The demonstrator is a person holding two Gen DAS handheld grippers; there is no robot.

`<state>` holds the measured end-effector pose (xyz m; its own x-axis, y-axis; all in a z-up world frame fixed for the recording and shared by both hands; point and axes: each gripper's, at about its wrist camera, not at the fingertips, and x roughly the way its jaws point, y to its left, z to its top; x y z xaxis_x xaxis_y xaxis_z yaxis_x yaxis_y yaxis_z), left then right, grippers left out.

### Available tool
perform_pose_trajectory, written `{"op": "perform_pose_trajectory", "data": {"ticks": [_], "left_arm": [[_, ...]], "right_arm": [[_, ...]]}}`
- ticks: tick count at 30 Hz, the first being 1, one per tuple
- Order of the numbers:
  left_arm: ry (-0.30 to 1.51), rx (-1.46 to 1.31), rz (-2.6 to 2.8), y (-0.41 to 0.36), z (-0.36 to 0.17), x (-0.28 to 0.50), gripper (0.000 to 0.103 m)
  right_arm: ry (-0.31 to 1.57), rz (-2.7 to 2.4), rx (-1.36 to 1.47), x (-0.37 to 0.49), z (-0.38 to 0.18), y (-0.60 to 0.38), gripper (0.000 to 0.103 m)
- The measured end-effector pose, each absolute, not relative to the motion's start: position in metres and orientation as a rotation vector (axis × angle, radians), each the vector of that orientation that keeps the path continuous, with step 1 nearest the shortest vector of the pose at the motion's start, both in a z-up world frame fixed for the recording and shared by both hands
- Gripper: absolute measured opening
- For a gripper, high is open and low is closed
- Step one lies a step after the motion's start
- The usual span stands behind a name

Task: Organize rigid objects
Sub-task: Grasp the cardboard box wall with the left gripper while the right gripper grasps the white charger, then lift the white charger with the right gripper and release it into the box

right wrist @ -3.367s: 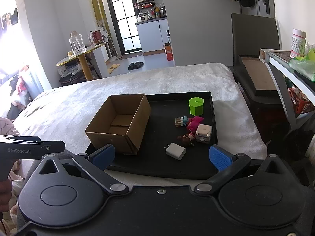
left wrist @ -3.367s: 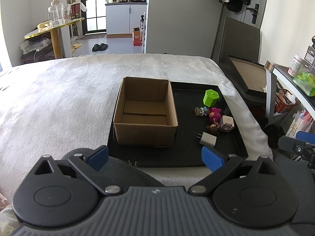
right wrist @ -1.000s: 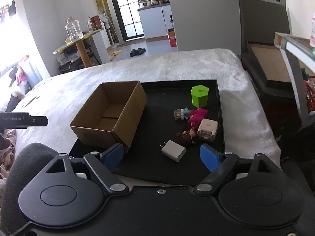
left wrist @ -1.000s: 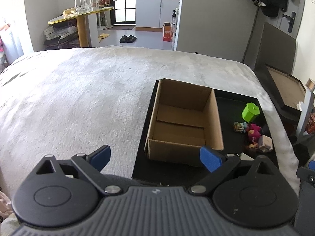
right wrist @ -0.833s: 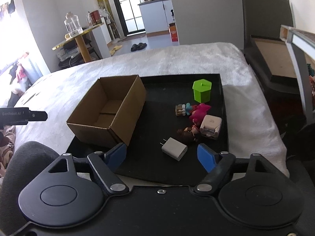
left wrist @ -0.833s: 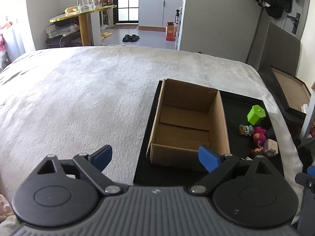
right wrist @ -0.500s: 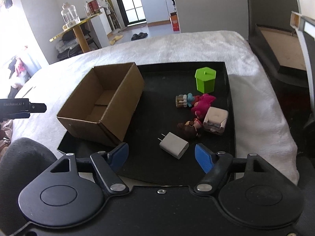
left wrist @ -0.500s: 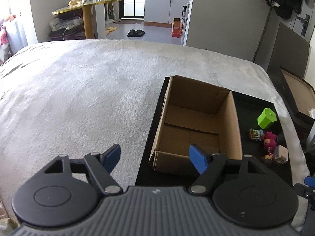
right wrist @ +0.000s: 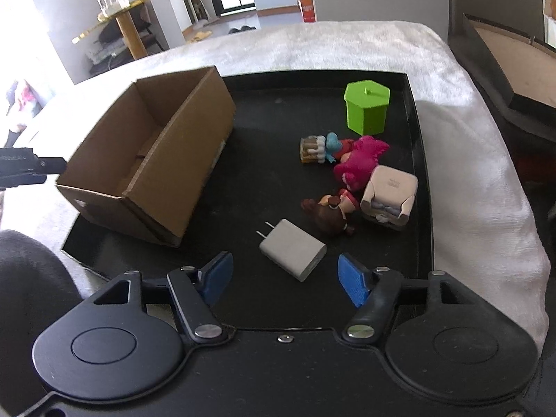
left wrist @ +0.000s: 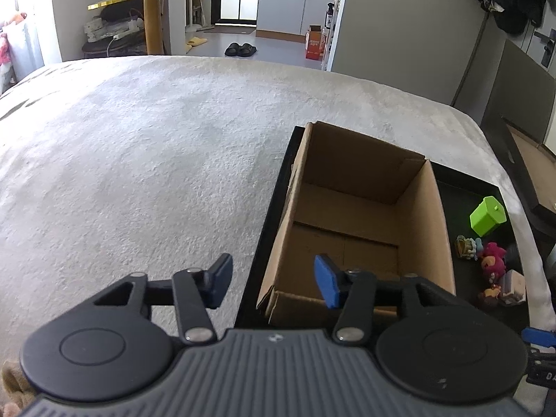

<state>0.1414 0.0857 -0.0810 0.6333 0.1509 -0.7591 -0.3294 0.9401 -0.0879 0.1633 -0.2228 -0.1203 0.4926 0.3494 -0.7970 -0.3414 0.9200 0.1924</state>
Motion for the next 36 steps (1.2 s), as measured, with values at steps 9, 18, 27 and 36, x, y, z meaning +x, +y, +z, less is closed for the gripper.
{"op": "perform_pose_trajectory", "data": {"ticks": [9,18,27,36], "left_arm": [[0.851,-0.286,0.281,0.094,-0.095,0.146,0.026],[0.86,-0.279,0.285,0.092,-0.101,0.153,0.014],[0.882,-0.253,0.308,0.088,-0.107,0.16,0.011],[0.861,-0.206,0.314,0.082,-0.104,0.158,0.01]], "right_arm": [[1.022,0.402,-0.06,0.184,-0.15,-0.212,0.066],[1.03,0.419,-0.116,0.198,-0.161,-0.199,0.064],[1.029,0.438,-0.151,0.203,-0.164,-0.184,0.045],[1.029,0.451,-0.163,0.188,-0.153,-0.178,0.038]]}}
